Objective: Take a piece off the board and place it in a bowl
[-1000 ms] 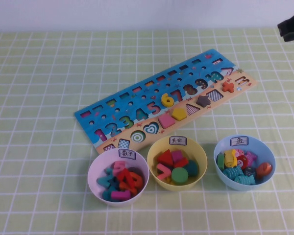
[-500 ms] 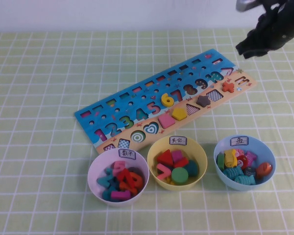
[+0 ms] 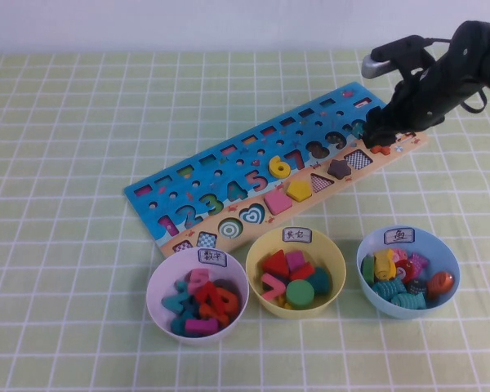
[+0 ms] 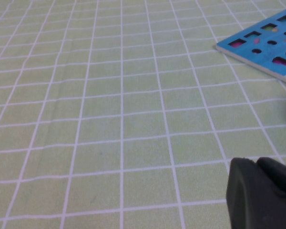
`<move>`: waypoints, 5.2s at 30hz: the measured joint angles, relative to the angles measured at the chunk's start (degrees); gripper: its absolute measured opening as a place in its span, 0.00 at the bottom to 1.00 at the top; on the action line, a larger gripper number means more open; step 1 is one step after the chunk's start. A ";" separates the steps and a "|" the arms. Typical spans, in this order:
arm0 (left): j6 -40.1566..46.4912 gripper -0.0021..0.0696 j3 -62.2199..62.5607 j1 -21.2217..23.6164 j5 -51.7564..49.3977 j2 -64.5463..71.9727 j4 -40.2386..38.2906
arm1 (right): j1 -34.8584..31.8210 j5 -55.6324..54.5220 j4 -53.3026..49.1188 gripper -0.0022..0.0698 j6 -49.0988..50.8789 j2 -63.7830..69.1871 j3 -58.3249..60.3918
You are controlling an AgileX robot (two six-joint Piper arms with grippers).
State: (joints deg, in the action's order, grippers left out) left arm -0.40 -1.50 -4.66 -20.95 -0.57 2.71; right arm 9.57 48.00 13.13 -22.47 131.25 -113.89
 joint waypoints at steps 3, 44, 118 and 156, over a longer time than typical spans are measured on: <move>0.00 0.02 0.00 0.00 0.00 0.00 0.00 | 0.37 -2.35 0.24 0.73 0.00 0.90 -0.09; 0.00 0.02 0.00 0.00 0.00 0.00 0.00 | 0.75 -3.40 0.50 0.63 -0.19 4.17 -1.92; 0.00 0.02 0.00 0.00 0.00 0.00 0.00 | 0.75 21.12 -3.23 0.43 4.46 9.83 -25.96; 0.00 0.02 0.00 0.00 0.00 0.00 0.00 | 24.01 22.60 2.06 0.43 -16.36 -18.76 16.78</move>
State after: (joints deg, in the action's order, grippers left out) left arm -0.40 -1.50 -4.66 -20.95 -0.57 2.71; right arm 33.59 70.60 15.19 -38.82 112.49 -97.10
